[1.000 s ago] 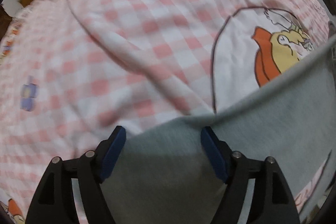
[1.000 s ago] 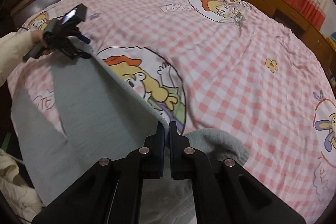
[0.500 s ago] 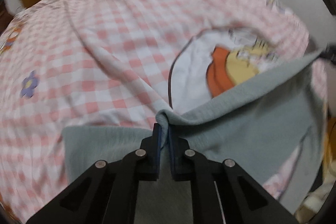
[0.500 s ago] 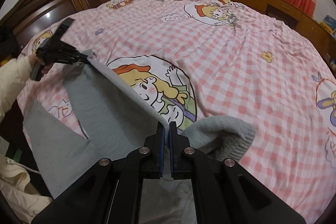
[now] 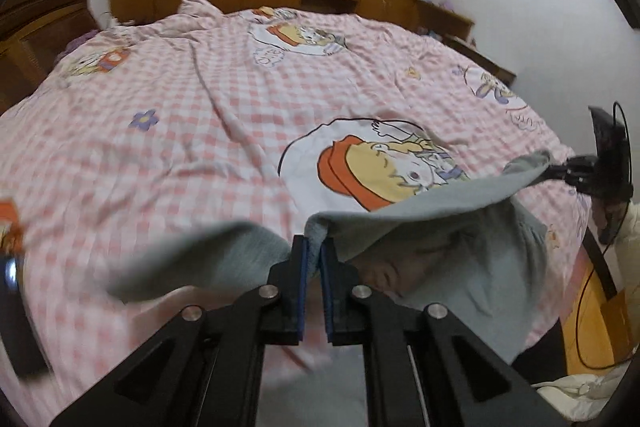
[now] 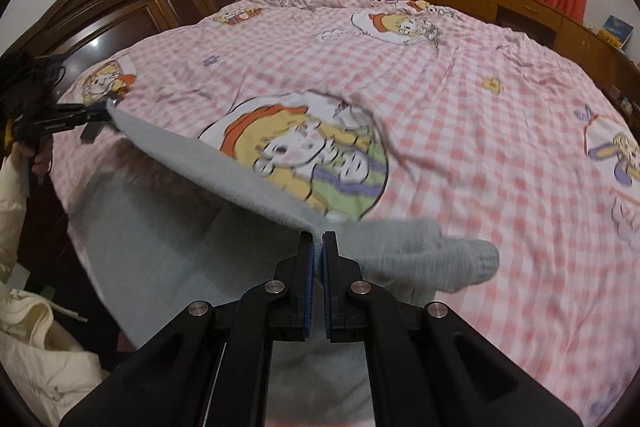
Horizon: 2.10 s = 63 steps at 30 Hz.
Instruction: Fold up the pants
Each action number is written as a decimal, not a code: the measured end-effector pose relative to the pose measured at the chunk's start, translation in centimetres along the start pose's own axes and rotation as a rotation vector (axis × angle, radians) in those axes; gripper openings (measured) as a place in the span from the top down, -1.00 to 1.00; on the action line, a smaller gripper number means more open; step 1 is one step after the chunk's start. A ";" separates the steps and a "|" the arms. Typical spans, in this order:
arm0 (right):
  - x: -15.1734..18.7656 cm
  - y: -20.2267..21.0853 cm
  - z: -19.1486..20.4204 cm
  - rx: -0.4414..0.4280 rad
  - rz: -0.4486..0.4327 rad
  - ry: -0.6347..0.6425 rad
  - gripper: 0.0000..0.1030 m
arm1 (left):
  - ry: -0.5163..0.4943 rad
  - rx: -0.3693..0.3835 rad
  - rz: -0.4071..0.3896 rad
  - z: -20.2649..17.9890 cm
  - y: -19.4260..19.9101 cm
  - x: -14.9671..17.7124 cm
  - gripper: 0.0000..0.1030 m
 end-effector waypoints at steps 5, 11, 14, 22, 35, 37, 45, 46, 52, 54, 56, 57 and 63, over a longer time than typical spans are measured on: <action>3.4 1.3 1.5 -0.004 0.013 0.022 0.92 | 0.053 -0.020 -0.042 -2.9 3.0 5.0 0.87; 7.6 1.2 1.3 -0.006 0.050 -0.021 0.92 | 0.092 0.034 -0.026 -6.0 3.9 11.3 0.87; 9.7 0.1 1.7 -0.002 0.082 -0.035 0.92 | 0.129 0.018 0.032 -6.2 2.7 14.1 0.87; 13.9 -2.3 1.5 0.008 0.168 -0.097 0.79 | 0.186 0.013 0.110 -6.2 0.7 18.4 0.88; 15.5 1.3 -5.4 0.021 0.161 -0.531 0.08 | 0.194 -0.028 0.156 -6.0 -1.2 20.3 0.89; 15.7 0.5 -6.0 0.038 0.189 -0.574 0.08 | 0.185 -0.040 0.168 -6.1 -1.4 20.4 0.88; 14.3 -0.6 -6.1 0.086 0.196 -0.579 0.15 | 0.221 -0.083 0.148 -5.4 -2.4 19.6 0.71; 14.1 -0.5 -6.0 0.101 0.193 -0.565 0.26 | 0.223 -0.093 0.141 -5.4 -2.5 19.5 0.71; 12.6 1.0 -6.5 0.172 0.140 -0.508 0.73 | 0.197 -0.103 0.084 -6.2 -1.2 18.7 0.90; 11.5 2.2 -6.8 0.171 0.086 -0.504 0.74 | 0.197 -0.089 0.062 -6.6 0.1 18.3 0.91; 10.6 3.1 -6.9 0.164 0.047 -0.504 0.75 | 0.204 -0.071 0.031 -6.8 1.8 17.7 0.91; 10.3 3.6 -6.9 0.157 0.032 -0.506 0.75 | 0.204 -0.066 0.017 -6.9 2.7 17.5 0.91; 11.0 3.0 -6.7 0.141 0.033 -0.505 0.75 | 0.168 -0.088 0.028 -7.3 4.8 18.3 0.90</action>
Point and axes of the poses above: each gripper's, at about its wrist camera, not at the fingertips, and y roughly against the way its jaws point, z to its left, x to its underside, the point moved 8 cm from there along -y, roughly the way its jaws point, and after that the axes turned 8 degrees about x, right-handed, at the moved point
